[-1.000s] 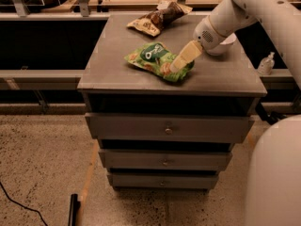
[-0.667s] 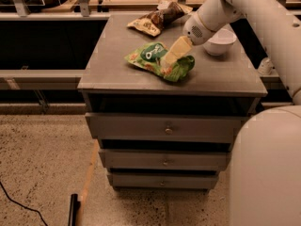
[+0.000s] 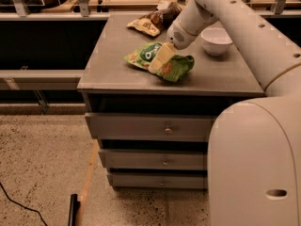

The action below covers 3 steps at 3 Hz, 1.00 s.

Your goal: Pick green rice chip bag

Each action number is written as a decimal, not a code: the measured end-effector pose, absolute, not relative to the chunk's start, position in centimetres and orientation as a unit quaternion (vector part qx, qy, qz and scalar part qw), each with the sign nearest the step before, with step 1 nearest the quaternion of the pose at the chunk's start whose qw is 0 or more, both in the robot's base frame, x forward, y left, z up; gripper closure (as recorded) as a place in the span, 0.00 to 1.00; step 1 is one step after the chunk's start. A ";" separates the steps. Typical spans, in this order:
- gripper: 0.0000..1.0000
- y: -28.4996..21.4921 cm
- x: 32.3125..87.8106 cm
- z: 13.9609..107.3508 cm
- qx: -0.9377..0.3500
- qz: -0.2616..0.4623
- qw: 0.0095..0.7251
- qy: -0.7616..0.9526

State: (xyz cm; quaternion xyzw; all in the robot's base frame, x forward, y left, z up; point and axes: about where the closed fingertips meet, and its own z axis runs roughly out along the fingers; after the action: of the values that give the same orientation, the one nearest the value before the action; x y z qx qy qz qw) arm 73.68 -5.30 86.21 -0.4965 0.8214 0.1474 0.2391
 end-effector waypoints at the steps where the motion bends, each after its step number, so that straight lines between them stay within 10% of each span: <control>1: 0.41 -5.3 73.3 84.2 -0.496 0.145 0.217 0.828; 3: 0.88 -7.0 72.6 89.6 -0.517 0.147 0.292 0.791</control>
Offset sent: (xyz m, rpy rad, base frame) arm -0.0109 -0.0188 0.0119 -0.0036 -0.0812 0.0184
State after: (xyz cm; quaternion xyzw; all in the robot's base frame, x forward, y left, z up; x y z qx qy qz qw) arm 72.56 -6.97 89.59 -0.5166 0.7912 0.1470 0.2923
